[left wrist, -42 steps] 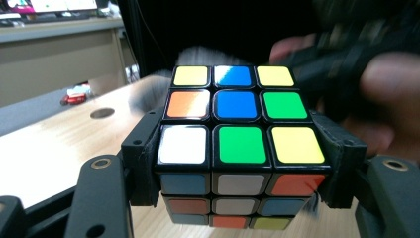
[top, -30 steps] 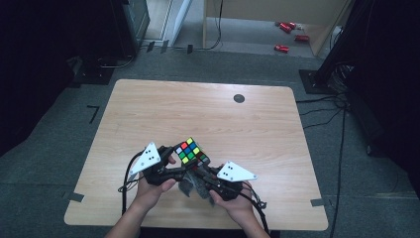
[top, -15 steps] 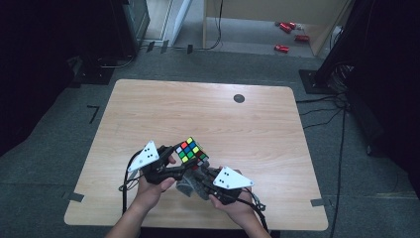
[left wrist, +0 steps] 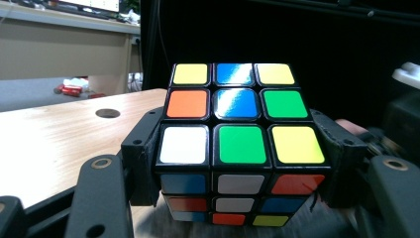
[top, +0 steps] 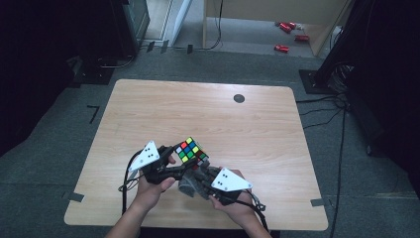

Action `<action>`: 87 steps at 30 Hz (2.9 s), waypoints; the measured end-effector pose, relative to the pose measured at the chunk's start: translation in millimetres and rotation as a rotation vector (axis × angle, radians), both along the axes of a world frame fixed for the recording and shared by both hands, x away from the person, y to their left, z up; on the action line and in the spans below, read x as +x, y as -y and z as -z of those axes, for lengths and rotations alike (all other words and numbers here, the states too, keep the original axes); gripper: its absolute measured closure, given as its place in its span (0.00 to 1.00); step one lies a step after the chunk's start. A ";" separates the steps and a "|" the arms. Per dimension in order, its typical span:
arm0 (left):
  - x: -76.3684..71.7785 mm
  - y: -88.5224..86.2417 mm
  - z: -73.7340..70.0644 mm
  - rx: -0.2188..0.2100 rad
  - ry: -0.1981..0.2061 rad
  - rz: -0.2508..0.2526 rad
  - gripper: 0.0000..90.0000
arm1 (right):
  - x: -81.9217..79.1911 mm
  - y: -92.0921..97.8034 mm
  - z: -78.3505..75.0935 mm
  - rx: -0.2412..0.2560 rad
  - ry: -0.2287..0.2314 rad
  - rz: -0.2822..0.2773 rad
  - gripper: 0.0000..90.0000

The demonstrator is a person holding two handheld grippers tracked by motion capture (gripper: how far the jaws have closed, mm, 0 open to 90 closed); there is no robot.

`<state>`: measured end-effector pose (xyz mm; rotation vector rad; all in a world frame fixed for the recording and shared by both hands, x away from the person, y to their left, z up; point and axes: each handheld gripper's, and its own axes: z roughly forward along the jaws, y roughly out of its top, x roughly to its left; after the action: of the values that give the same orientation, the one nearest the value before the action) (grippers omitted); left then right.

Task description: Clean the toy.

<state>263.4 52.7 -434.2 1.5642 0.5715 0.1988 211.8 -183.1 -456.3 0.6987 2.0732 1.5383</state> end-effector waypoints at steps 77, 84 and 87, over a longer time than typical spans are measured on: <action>17.0 -17.3 1.1 0.048 -0.101 -0.025 0.39 | 16.7 41.1 -9.3 0.059 -0.038 0.240 0.86; 16.3 -12.5 3.0 0.077 -0.085 -0.032 0.39 | 39.4 73.7 11.8 -0.008 -0.182 0.472 0.85; 17.6 -13.6 5.0 0.081 -0.091 -0.054 0.39 | 44.6 81.4 19.4 -0.022 -0.217 0.508 0.85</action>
<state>281.1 66.3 -439.2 1.6440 0.6851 0.1945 256.4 -264.4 -475.8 1.3134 1.8526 1.1900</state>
